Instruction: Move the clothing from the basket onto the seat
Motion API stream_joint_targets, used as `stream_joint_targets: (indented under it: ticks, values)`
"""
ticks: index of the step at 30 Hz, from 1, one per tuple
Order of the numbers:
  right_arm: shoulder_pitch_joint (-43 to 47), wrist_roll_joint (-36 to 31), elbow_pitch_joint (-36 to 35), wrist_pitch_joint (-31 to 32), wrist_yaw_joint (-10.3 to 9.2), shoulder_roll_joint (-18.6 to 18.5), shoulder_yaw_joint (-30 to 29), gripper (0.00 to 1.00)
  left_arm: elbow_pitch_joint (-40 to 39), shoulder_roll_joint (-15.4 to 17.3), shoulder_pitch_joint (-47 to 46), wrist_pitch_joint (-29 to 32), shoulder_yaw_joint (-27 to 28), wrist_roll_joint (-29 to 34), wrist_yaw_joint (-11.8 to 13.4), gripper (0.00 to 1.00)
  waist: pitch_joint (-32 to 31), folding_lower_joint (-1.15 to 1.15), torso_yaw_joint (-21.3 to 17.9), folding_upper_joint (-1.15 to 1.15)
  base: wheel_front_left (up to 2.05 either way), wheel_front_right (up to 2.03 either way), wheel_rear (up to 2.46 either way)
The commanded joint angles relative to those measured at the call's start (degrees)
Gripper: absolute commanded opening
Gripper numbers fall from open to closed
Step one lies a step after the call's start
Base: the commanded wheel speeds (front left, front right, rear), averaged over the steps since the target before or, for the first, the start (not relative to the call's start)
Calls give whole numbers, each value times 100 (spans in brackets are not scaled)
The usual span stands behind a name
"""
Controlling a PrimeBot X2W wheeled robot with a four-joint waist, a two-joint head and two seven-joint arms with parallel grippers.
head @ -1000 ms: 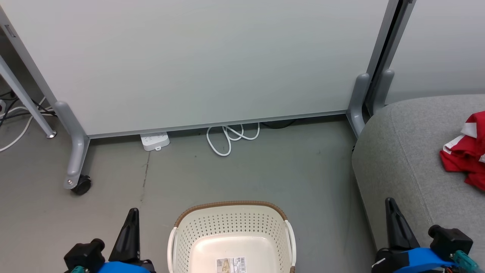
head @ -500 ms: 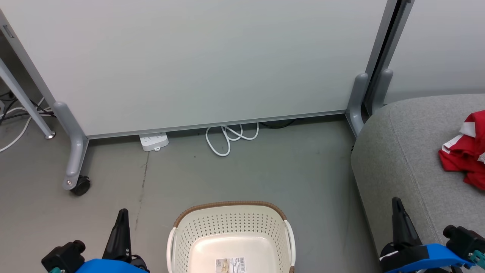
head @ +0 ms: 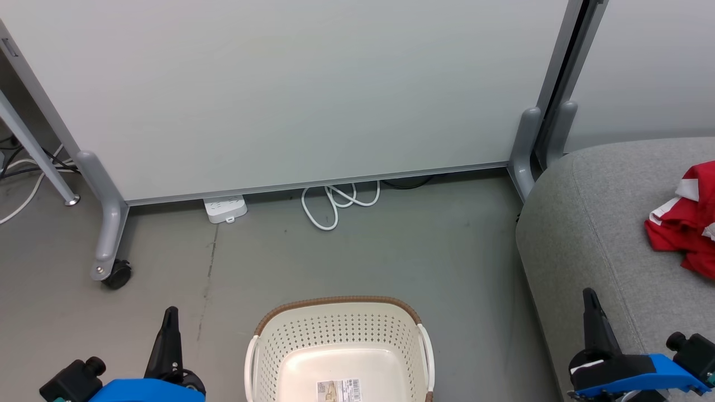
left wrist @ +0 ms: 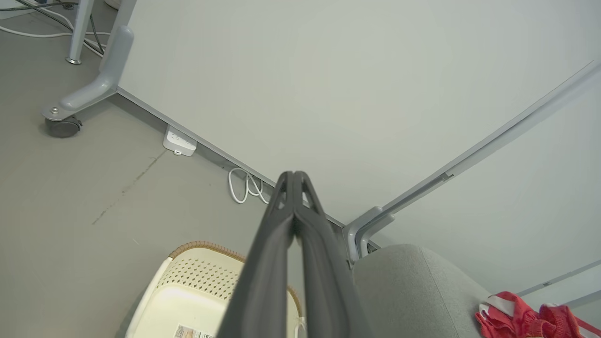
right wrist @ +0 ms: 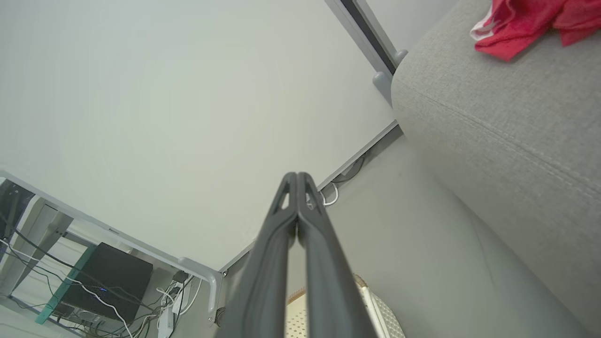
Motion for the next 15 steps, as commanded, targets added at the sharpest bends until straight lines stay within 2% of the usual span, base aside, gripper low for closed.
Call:
stream_joint_targets:
  ticks: [1, 15]
  values:
    - [-157, 195, -93, 45, -1, 1, -21, 0, -95, 25, -163, 38, 60, -172, -26, 0, 0, 0, -2, 0, 0, 0, 0]
    - [-214, 1243, -128, 311, -2, 7, -79, 0, -131, 30, -196, 304, 192, -1174, -62, 0, 0, 0, -28, 0, 0, 0, 0]
